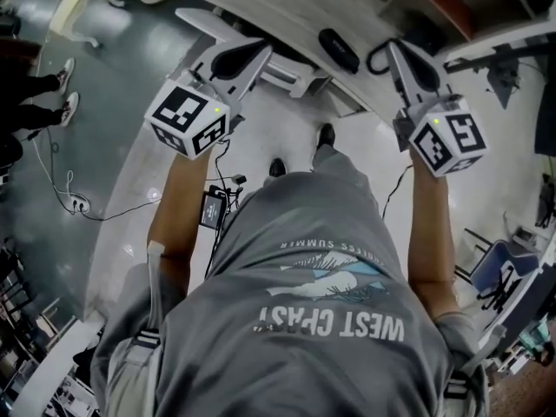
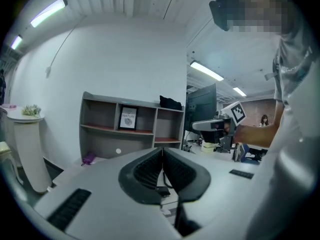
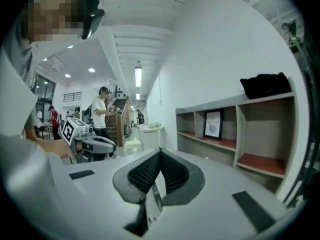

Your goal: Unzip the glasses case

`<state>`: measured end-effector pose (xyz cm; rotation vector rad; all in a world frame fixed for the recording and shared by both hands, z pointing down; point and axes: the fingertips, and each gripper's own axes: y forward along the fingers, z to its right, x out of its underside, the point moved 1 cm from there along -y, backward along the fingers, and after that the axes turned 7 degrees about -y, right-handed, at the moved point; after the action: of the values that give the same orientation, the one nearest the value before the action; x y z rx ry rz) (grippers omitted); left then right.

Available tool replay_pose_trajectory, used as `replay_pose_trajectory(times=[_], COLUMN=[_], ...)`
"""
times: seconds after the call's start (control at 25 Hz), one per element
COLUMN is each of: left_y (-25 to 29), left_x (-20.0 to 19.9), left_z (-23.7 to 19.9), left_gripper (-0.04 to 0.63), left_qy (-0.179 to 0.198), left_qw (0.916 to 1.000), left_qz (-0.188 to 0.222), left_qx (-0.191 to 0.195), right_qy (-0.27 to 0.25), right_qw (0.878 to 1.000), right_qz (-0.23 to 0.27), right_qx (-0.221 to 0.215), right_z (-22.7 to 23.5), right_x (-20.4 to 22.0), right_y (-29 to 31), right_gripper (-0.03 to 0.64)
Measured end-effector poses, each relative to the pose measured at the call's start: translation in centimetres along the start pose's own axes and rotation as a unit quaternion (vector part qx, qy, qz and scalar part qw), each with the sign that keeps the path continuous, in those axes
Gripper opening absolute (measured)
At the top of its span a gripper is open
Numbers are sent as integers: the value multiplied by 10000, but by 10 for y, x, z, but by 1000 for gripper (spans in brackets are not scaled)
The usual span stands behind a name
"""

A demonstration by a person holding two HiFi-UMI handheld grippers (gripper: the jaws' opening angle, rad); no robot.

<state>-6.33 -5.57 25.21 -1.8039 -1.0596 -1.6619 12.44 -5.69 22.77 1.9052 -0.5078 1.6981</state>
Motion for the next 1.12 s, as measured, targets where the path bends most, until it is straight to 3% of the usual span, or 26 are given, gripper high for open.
replay_pose_trajectory(times=[0.36,0.52,1.12], left_y=[-21,-27,-41], left_x=[-40,-53,-47], left_z=[17,25,19], left_gripper=[3,3,3], left_qy=[278,327,352], left_qw=[9989,9981,9978], left_qz=[346,498,563], left_qx=[138,147,40], right_qy=[-399,-723,-621], right_qw=[9985,9971,9975], right_qz=[314,31,1], right_qx=[-221,-234,-346], right_z=[-43,-57,-77], right_x=[-60,-62,-61], right_y=[-32,-40,-41], right_gripper=[6,6,6])
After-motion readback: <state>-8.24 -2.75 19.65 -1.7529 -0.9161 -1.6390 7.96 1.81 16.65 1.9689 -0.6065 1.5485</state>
